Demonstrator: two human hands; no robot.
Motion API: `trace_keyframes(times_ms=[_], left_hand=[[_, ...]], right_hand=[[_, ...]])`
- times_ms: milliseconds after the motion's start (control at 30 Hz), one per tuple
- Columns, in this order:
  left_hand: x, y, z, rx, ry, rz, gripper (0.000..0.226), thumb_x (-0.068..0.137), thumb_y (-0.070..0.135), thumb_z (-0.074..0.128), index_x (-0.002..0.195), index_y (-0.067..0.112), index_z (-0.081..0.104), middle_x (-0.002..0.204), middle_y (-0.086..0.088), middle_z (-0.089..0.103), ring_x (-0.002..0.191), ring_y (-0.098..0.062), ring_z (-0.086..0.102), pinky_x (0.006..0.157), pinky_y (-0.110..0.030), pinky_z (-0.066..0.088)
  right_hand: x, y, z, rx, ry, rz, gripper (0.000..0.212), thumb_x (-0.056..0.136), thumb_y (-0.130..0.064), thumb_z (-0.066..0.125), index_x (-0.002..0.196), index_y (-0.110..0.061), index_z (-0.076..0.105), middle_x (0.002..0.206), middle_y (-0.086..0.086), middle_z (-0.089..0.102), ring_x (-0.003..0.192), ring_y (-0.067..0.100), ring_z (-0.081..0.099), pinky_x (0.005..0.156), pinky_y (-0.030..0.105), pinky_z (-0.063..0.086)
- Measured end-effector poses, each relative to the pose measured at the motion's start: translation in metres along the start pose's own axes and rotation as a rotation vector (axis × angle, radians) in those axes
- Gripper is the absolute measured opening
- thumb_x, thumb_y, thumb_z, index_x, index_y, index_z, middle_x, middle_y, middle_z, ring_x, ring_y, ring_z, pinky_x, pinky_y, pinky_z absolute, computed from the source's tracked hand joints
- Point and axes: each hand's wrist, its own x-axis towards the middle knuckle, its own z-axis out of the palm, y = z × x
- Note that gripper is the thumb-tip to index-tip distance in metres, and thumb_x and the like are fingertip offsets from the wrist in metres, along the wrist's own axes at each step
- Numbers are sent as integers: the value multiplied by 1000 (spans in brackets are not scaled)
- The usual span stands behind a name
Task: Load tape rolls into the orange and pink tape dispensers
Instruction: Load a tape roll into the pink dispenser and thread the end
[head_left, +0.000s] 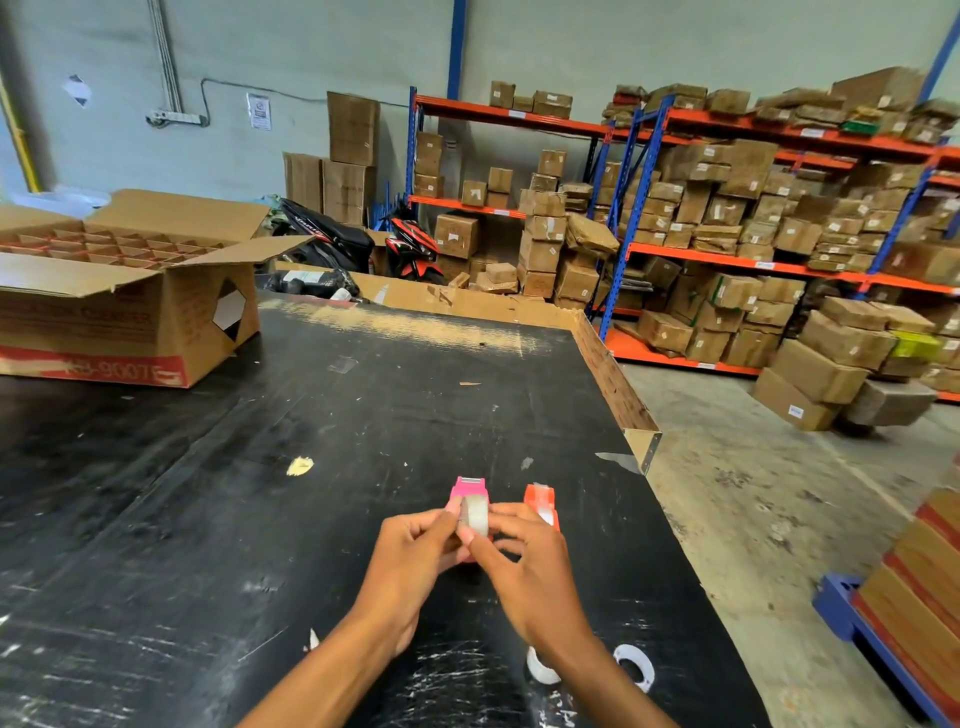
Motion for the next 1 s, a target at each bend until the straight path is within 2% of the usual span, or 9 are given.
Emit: trace_keyframes(times_ms=[100, 233, 300, 400, 500, 667, 767, 867, 1000], left_hand=[[9, -5, -3, 3, 14, -16, 31, 92, 7, 54, 74, 5, 79, 85, -14, 79, 83, -20, 75, 68, -16, 58], [29, -13, -7, -37, 44, -69, 22, 89, 7, 60, 77, 5, 79, 78, -12, 79, 74, -15, 73, 66, -17, 58], [43, -15, -8, -6, 50, -91, 24, 90, 16, 61, 82, 1, 77, 80, -13, 79, 76, -16, 74, 70, -20, 61], [65, -21, -11, 127, 143, -62, 19, 90, 13, 59, 97, 5, 76, 83, -4, 78, 78, -14, 71, 75, -23, 58], [72, -31, -16, 360, 132, 23, 31, 84, 1, 63, 113, 9, 70, 99, 2, 74, 86, -4, 67, 78, -11, 50], [70, -47, -22, 504, 61, 47, 25, 88, 10, 62, 112, 11, 71, 113, 0, 70, 105, -15, 66, 92, -23, 48], [70, -49, -25, 498, 23, 42, 30, 90, 10, 61, 119, 5, 66, 123, 1, 63, 114, -14, 61, 100, -24, 44], [71, -50, -29, 513, -24, 27, 34, 89, 7, 60, 123, 8, 64, 125, 5, 58, 119, -11, 56, 106, -26, 40], [72, -50, -35, 527, -76, 43, 34, 88, 10, 62, 120, 18, 65, 125, 8, 60, 118, -10, 56, 108, -32, 41]], right_hand=[[7, 0, 0, 12, -24, 20, 16, 87, -12, 67, 98, -20, 75, 95, 4, 74, 85, 14, 72, 79, 37, 60], [23, 2, 0, -18, -64, 30, 37, 85, -9, 66, 112, -32, 58, 82, -8, 74, 74, -2, 71, 66, 13, 54], [36, 5, -2, -131, -50, 16, 38, 84, -13, 68, 120, -24, 61, 87, -4, 76, 70, -7, 68, 68, 13, 54], [59, 8, -6, -264, 1, 19, 21, 78, -14, 71, 99, -13, 71, 86, 5, 78, 72, 3, 69, 74, 31, 57], [78, 15, -7, -359, -50, 98, 21, 74, -13, 74, 95, -12, 73, 84, 10, 77, 83, 25, 71, 80, 41, 56], [93, 31, -4, -492, -203, 179, 9, 73, -17, 76, 79, -9, 74, 68, 7, 67, 65, 21, 58, 61, 27, 46], [100, 35, -4, -539, -241, 211, 26, 73, -19, 76, 54, -15, 59, 54, 0, 48, 55, 11, 41, 44, 14, 29], [107, 37, -4, -518, -282, 201, 38, 74, -18, 78, 46, -25, 53, 48, -8, 45, 50, 4, 39, 50, 20, 32], [112, 35, -7, -489, -324, 188, 37, 75, -18, 78, 46, -21, 56, 48, -6, 40, 49, 6, 35, 53, 25, 32]])
